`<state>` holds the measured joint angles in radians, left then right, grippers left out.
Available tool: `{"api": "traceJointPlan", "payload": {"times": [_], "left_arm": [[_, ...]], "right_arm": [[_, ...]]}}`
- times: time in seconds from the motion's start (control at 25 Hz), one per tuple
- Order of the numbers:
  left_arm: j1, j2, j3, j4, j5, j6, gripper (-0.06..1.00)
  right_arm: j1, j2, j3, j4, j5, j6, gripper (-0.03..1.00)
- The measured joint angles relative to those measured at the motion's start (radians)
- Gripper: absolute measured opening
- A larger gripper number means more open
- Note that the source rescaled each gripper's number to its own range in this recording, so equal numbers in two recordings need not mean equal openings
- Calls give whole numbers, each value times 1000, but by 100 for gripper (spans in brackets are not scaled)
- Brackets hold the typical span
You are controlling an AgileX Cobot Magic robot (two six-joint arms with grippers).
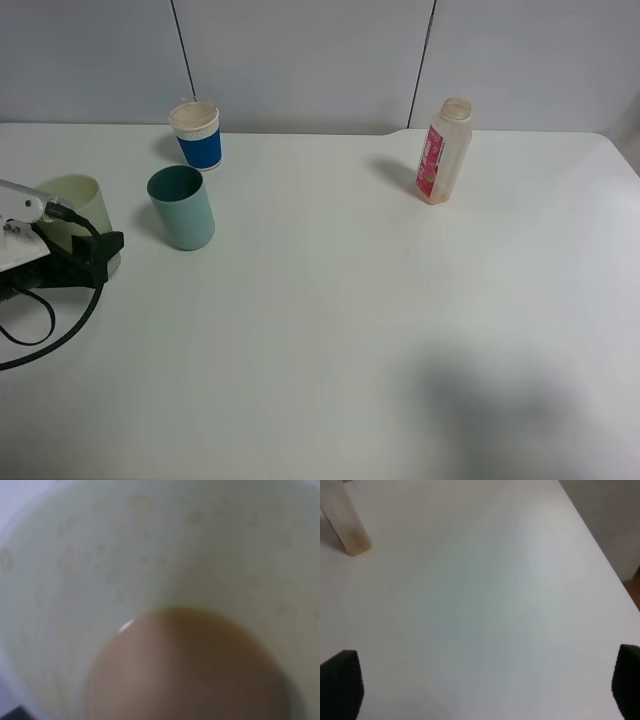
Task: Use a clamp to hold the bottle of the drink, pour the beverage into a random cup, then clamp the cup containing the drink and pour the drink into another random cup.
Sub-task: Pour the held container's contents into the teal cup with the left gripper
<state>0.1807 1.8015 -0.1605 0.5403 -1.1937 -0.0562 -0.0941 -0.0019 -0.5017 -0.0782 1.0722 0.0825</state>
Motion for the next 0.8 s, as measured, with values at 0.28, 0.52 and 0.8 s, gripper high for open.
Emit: {"api": "traceJointPlan", "payload": {"times": [0.28, 0.52, 0.8], "left_arm": [[56, 2, -102, 2, 2, 7, 1], [56, 3, -189, -3, 2, 6, 1], [56, 3, -216, -20, 2, 6, 1]], "right_arm": [[0, 0, 0, 0, 0, 0, 99], [0, 0, 0, 0, 0, 0, 99], [0, 0, 0, 0, 0, 0, 99]]}}
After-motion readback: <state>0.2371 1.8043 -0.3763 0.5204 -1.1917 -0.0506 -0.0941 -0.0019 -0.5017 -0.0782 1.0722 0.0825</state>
